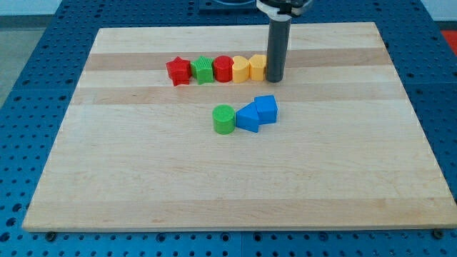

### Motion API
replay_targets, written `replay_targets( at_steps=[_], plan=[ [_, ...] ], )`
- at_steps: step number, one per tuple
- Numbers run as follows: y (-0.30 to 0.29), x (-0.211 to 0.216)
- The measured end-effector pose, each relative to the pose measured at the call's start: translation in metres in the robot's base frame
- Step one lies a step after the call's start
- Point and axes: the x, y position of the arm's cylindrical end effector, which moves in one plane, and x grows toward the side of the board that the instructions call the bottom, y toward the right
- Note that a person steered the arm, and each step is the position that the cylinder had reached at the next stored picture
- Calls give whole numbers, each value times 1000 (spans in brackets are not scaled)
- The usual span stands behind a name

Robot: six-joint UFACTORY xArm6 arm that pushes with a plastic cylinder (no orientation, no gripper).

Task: Slide blue cube to red circle

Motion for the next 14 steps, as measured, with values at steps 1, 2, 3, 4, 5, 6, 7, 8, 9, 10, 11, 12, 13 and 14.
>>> replay_targets(
  at_steps=[1, 2, 3, 4, 5, 6, 7, 8, 9, 10, 11, 12, 13, 14],
  plan=[
    [18, 18],
    [31, 50],
    [32, 83],
    [21, 96],
    [3, 96],
    [-17, 96],
    [-34, 96],
    [-37, 94],
    [-37, 86],
    [-37, 77],
    [-37, 68],
    [-37, 62],
    [-37, 59],
    [-44, 59]
  ],
)
